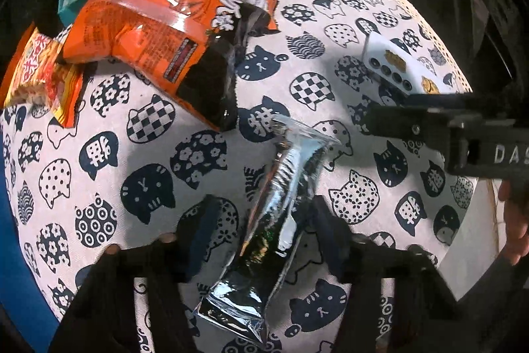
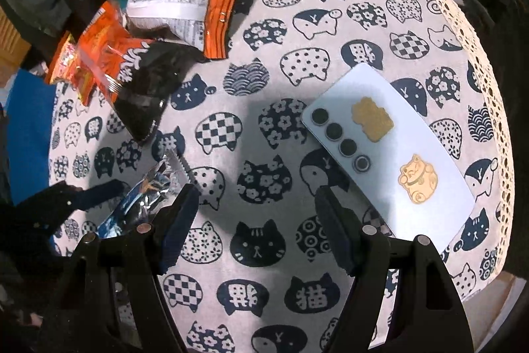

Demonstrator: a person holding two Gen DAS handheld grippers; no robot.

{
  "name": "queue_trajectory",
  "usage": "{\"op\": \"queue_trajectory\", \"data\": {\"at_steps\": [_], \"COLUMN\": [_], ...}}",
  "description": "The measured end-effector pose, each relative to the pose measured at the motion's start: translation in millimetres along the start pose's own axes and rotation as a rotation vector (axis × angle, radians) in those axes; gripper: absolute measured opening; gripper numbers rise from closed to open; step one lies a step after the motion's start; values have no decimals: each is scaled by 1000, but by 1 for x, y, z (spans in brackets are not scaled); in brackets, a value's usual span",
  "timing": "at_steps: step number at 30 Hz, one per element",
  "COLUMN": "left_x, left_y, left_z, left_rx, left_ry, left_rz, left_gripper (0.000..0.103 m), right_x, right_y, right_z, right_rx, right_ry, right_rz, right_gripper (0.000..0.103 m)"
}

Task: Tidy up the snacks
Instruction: 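Grasp the silver foil packet on the tablecloth with the left tool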

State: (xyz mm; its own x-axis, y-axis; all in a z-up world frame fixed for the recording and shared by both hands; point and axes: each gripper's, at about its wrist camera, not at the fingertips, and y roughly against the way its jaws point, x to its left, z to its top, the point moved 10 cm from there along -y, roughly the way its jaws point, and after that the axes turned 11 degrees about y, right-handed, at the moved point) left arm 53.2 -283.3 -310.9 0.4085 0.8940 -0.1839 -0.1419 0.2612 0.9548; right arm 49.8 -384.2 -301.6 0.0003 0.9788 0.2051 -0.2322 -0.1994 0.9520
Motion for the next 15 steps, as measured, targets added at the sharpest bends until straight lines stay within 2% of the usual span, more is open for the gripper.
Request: {"op": "queue_trajectory", "data": {"at_steps": [2, 3, 15], "left_x": [-1, -1, 30], "left_y": [0, 0, 33], "left_z": [-1, 0, 1], "left_rx": [-5, -9, -58], "left_ry": [-14, -18, 53], "left_rz": [9, 16, 21], "left_gripper": [34, 31, 26], "right_x": [1, 4, 39], "right_y": [2, 6, 24], "right_z": [3, 3, 22], "right_rx": [-10, -15, -60], "right_ry": [6, 10, 86], "right_rz": [5, 8, 37], "right_gripper": [74, 74, 74]}}
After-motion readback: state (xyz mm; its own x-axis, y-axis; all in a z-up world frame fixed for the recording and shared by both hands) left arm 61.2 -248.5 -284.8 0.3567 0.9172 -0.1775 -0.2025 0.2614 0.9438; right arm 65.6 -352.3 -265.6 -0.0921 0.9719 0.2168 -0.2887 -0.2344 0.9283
